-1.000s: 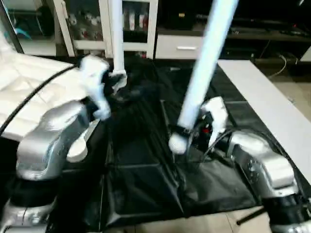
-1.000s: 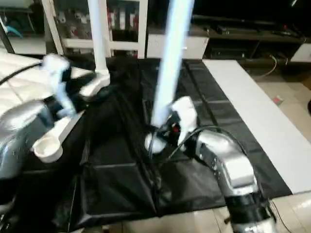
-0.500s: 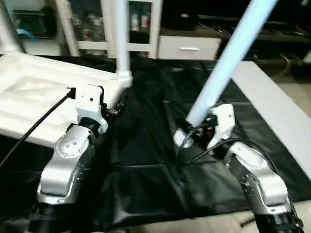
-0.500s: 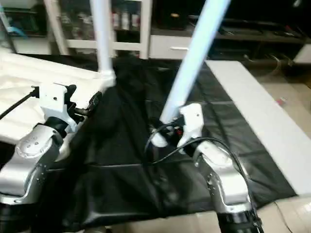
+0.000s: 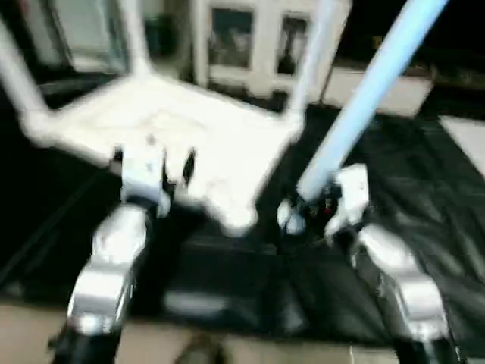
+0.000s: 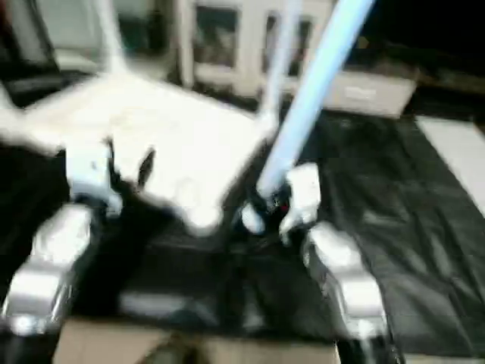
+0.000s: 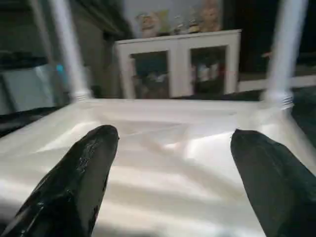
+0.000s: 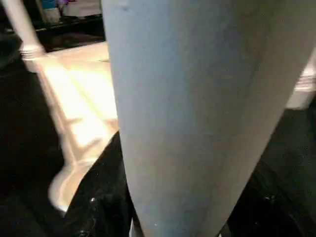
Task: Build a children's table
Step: Pick table leg, then move to table
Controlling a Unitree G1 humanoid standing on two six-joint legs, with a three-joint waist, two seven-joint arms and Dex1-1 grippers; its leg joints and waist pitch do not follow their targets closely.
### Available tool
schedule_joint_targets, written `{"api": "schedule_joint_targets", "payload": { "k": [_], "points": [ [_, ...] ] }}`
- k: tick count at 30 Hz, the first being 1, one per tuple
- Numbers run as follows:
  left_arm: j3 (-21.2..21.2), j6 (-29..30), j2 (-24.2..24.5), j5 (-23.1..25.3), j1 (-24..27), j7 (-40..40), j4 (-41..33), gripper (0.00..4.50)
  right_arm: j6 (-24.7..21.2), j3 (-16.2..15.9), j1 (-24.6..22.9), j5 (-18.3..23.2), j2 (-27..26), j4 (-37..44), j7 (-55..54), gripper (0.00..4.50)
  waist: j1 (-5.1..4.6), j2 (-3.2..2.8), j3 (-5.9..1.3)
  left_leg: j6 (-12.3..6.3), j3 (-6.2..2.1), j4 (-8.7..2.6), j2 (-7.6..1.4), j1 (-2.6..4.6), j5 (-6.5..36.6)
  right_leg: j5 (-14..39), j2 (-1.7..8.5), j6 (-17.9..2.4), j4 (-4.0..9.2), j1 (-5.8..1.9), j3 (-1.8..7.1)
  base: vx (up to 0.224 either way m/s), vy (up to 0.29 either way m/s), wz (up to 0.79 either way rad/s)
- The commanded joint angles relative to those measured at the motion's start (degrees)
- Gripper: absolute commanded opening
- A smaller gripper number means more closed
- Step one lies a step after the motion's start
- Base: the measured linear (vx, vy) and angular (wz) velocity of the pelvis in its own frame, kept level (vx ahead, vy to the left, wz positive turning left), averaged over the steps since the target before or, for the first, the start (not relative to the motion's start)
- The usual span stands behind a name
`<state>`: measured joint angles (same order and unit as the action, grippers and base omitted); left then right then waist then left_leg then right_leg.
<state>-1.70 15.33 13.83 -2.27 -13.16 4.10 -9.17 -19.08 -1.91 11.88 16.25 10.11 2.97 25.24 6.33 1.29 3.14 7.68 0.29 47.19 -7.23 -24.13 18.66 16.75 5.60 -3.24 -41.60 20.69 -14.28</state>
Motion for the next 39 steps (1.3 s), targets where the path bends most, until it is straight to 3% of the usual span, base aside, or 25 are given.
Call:
{"api": "schedule_joint_targets", "payload": {
  "k": [1,2,3,4,5,7,10,11,12,13,14,15,18,20,22,23,24,25,27,28,29,33,35,38,39],
  "points": [
    [-1.2,-0.1,-0.1,1.3,-0.4,-0.4,0.0,4.11,1.3,1.2,0.9,0.3,0.0,0.0,0.0,1.85,-1.28,-3.4,-4.01,2.81,-9.14,-10.99,-9.59,4.15,12.7,4.4,0.87,-7.8,-1.68,-2.35,1.44,-0.064,0.217,0.74],
    [-2.0,-0.2,-0.3,1.7,-0.5,0.4,0.1,4.11,1.4,1.8,0.9,0.6,-0.4,-0.3,-0.4,1.85,-3.03,-3.03,-5.64,2.14,-12.22,-13.09,-10.76,6.31,0.7,4.6,-2.41,-4.2,-7.52,5.89,5.8,-0.102,0.305,0.88],
    [-2.3,-0.2,-0.2,2.3,-0.5,0.2,0.2,4.11,1.3,2.2,0.8,0.8,-0.6,-0.5,-0.8,1.85,-2.66,-4.73,-4.06,6.34,-10.66,-13.05,-9.18,3.04,-5.2,7.4,-2.7,-1.0,-9.29,6.31,7.51,-0.06,0.184,0.6],
    [-2.6,-0.3,-0.2,2.9,-0.5,-0.1,0.3,4.11,1.2,2.6,0.8,1.0,-0.7,-0.6,-1.2,1.85,-2.99,-4.64,-4.87,9.43,-8.52,-13.02,-10.57,3.55,-7.2,6.3,-2.19,0.1,-8.32,7.35,8.06,-0.088,0.147,0.23],
    [-2.4,1.1,-0.5,2.2,-0.8,0.2,0.6,4.11,0.8,3.3,0.7,1.2,-1.0,-1.0,-2.1,1.85,-1.43,-5.03,-5.49,11.38,-6.75,-13.92,-7.97,2.14,-0.2,5.1,-3.23,3.3,-8.22,6.63,7.77,-0.049,0.059,0.08],
    [-2.5,1.0,-0.6,2.1,-0.9,0.4,0.8,4.11,0.9,3.4,0.8,1.1,-1.0,-1.1,-2.4,1.85,-0.77,-4.41,-4.93,7.77,-5.39,-15.51,-6.97,1.44,9.1,3.8,-3.33,3.2,-6.9,5.25,7.74,-0.122,0.05,0.05],
    [-2.0,0.1,-0.6,1.6,-1.3,1.2,1.2,4.11,1.5,3.6,0.6,0.6,-0.9,-1.3,-3.1,1.85,0.74,-1.4,-3.31,-0.33,-1.82,-17.74,-5.54,0.09,32.1,0.1,-0.57,2.1,-0.8,1.31,10.86,-0.111,-0.059,0.05],
    [-2.1,0.0,-0.4,2.0,-1.4,1.3,1.4,4.11,1.5,3.7,0.6,0.5,-1.0,-1.3,-3.3,1.85,2.71,2.74,-2.09,-3.34,3.24,-6.84,-1.62,2.6,15.6,39.8,8.37,5.8,12.2,4.43,17.14,-0.088,-0.147,0.06],
    [-2.2,-0.3,-0.3,1.8,-1.6,1.7,1.6,4.11,1.7,3.6,0.5,0.1,-0.9,-1.3,-3.4,1.85,2.27,3.64,-2.3,-3.71,3.51,-3.88,-1.57,2.93,5.4,51.5,9.33,6.5,14.36,5.09,17.89,-0.123,-0.154,-0.01],
    [-2.2,-0.3,-0.3,1.7,-1.7,1.9,1.6,4.11,1.7,3.8,0.5,0.2,-1.2,-1.3,-3.6,1.85,2.59,3.57,-2.76,-3.76,3.36,-4.53,-1.72,1.59,-1.3,54.0,9.1,6.6,13.91,3.07,18.05,-0.063,-0.087,-0.16],
    [-2.1,-0.6,-0.4,1.8,-1.8,1.9,1.6,4.11,1.3,4.3,0.4,0.7,-1.8,-1.2,-4.0,1.85,3.25,2.39,-3.56,-2.7,3.35,-9.9,-3.49,0.08,-5.1,41.5,8.31,4.3,10.85,-0.31,17.15,-0.063,-0.087,-0.16],
    [-1.9,-0.7,-0.7,1.6,-2.0,2.1,1.7,4.11,1.0,4.7,0.4,1.2,-2.3,-1.0,-4.4,1.85,2.67,1.27,-3.7,0.65,5.09,-13.45,-4.63,3.32,-0.5,25.2,2.14,3.4,9.62,2.6,15.48,-0.009,-0.055,-0.09],
    [-1.8,-0.9,-0.8,1.6,-2.3,2.5,1.9,4.11,1.2,4.8,0.3,1.6,-2.5,-0.8,-4.6,1.85,0.29,0.7,-3.27,5.42,8.75,-15.15,-5.18,8.12,20.1,19.6,-2.7,1.4,10.73,4.14,14.49,-0.067,-0.037,-0.25],
    [-1.8,-0.9,-0.7,1.5,-2.6,2.8,2.2,4.11,1.3,4.7,0.3,1.5,-2.6,-0.9,-4.7,1.85,-0.46,-0.2,-2.55,2.64,8.78,-16.06,-6.19,11.23,29.3,22.5,-3.54,0.8,11.47,5.06,13.28,-0.029,0.019,-0.63],
    [-1.8,-0.5,-0.3,2.1,-3.1,3.1,2.6,4.11,1.4,4.1,-0.2,0.5,-2.5,-1.1,-5.2,1.85,-1.25,-0.71,-2.3,-0.28,8.29,-18.36,-8.29,12.26,36.2,21.4,-2.74,0.0,10.23,3.64,10.96,0.012,0.055,-0.87],
    [-1.8,-0.4,-0.2,2.3,-3.2,3.1,2.7,4.11,1.5,3.6,-0.4,-0.2,-2.3,-1.1,-5.4,1.85,-1.61,-1.33,-1.92,-2.75,6.26,-22.08,-7.34,5.36,38.8,18.8,-0.5,1.9,8.32,-3.66,10.18,0.018,0.067,-0.94],
    [-1.7,-0.2,0.0,2.3,-3.5,3.2,2.9,4.11,1.8,2.9,-0.7,-0.8,-2.1,-1.1,-5.3,1.85,-1.3,-2.87,-2.42,-3.92,6.8,-21.92,-7.24,7.02,40.8,18.5,0.65,1.6,7.54,-3.84,10.45,-0.014,0.033,-0.66],
    [-1.5,-0.2,0.1,2.3,-3.6,3.3,3.0,4.11,2.0,2.6,-1.0,-1.3,-2.1,-1.0,-5.0,1.85,-1.99,-1.85,-2.41,-3.79,6.49,-21.48,-7.03,6.84,38.5,20.7,1.4,2.3,8.82,-4.4,10.66,-0.012,-0.015,-0.36],
    [-1.1,0.9,0.5,2.7,-4.0,3.2,2.6,4.11,2.5,1.7,-1.2,-2.8,-2.0,-1.1,-5.1,1.85,-2.16,-3.26,-2.64,-3.74,7.59,-17.41,-3.39,5.97,20.8,37.6,4.3,3.9,14.46,-5.17,11.67,0.02,-0.006,-0.35],
    [-1.0,1.0,0.5,2.7,-4.1,3.1,2.6,4.11,2.6,1.6,-1.2,-3.0,-2.0,-1.2,-5.1,1.85,-2.25,-1.64,-2.97,-4.56,7.7,-17.05,-3.14,4.82,16.0,37.5,4.37,4.0,14.68,-6.17,12.18,0.075,0.019,-0.24],
    [-0.8,1.4,0.4,2.8,-4.0,2.9,2.5,4.11,3.2,1.3,-1.2,-3.7,-1.8,-1.4,-5.4,1.85,-1.77,-1.53,-3.38,-6.27,7.67,-16.43,-2.32,4.02,8.5,33.7,3.83,1.8,14.21,-6.78,13.11,0.075,0.019,-0.24],
    [2.5,3.9,0.2,3.7,-2.1,-1.1,0.8,4.11,5.0,1.6,-1.2,-4.1,-1.4,-1.2,-5.8,1.85,-1.6,-2.18,-3.97,-11.05,7.91,-16.97,-2.18,7.08,0.0,15.0,0.67,-12.2,12.09,-4.99,12.98,0.12,-0.018,0.17],
    [3.7,3.6,-0.1,3.4,-1.3,-1.8,1.2,4.11,3.2,2.9,-1.3,-0.8,-2.6,-0.2,-4.8,1.85,-1.71,-2.62,-4.64,-13.3,7.58,-17.17,-2.57,7.61,-3.9,3.8,-0.01,-16.1,10.3,-4.78,12.45,0.111,-0.01,0.17],
    [4.6,3.5,-1.1,3.1,-0.1,-3.0,0.2,4.11,0.8,1.2,-2.0,0.0,-2.3,2.1,-2.7,1.85,-1.48,-1.01,-5.28,-21.36,6.65,-16.08,-2.52,8.82,-15.4,-9.2,-0.63,-17.6,7.91,-3.82,11.64,0.148,0.001,0.11],
    [4.8,3.3,-1.6,2.3,0.5,-2.7,-0.4,4.11,0.9,0.6,-2.0,-0.2,-2.3,2.5,-2.6,1.85,-0.57,1.01,-5.01,-28.67,5.24,-14.29,0.18,3.42,-20.4,-12.8,-0.23,-15.3,8.17,-7.39,10.37,0.129,0.008,0.21]
  ]
}}
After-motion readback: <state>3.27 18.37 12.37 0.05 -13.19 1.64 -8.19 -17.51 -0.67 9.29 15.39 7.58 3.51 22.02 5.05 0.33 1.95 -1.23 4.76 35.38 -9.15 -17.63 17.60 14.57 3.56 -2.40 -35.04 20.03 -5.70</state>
